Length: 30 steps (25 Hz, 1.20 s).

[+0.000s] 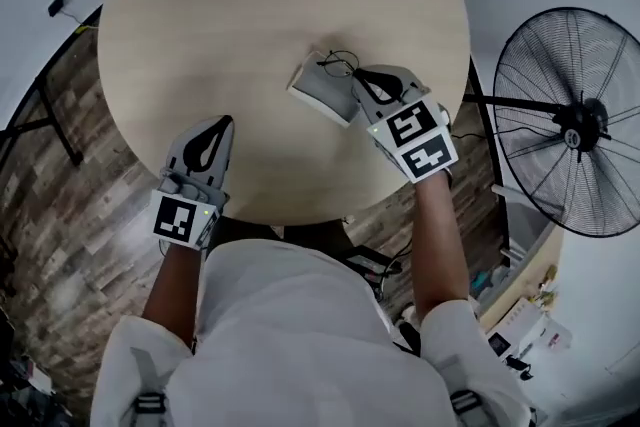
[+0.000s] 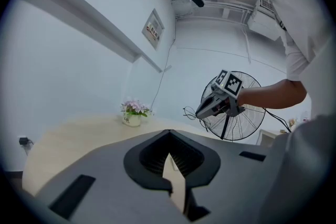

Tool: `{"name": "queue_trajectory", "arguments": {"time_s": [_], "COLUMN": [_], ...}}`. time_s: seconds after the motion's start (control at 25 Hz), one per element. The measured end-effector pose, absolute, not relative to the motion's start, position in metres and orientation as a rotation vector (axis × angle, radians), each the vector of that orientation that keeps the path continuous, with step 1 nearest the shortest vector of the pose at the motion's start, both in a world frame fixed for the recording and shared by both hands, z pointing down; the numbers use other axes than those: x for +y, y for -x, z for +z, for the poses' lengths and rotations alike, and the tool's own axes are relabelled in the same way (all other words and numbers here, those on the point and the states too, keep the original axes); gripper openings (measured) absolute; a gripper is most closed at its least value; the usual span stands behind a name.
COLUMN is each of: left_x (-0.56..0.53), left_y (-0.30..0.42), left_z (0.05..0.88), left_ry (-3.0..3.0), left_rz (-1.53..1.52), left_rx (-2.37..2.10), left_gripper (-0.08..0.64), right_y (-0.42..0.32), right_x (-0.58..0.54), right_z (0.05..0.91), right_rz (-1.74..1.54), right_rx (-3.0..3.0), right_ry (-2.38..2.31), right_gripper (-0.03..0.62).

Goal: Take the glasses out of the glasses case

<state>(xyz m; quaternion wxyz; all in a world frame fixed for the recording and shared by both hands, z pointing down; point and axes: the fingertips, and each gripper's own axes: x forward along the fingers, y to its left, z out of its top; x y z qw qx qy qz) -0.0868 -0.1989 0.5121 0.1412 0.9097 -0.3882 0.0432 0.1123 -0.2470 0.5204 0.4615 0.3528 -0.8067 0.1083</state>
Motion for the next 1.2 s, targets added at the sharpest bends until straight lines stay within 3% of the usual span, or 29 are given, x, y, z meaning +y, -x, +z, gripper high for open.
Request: {"name": "queue_trajectory", "arguments": {"time_s": [0.36, 0.72, 1.2], "left_x": [-0.208, -0.181, -0.069], "left_y": [0.072, 0.046, 0.018], "left_z": [0.406, 0.302, 0.246], "left_ry": [-2.781, -2.884, -2.985], "left_rz": [0.05, -0.019, -0.011], "left_rx": [-1.129, -1.161, -1.128], "left_gripper": [0.012, 0.012, 0.012], "right_y": [-0.129, -0.19, -0.252], "right_x": [-0.196, -0.102, 0.062], "right_z": [0.342, 0.197, 0.156], "right_rz": [0.165, -0.155, -0.307], "right_rx": [-2.317, -2.507, -2.541], "right_ry": [-1.262, -1.621, -1.928], "right_gripper": [0.031, 0.031, 0.031]}}
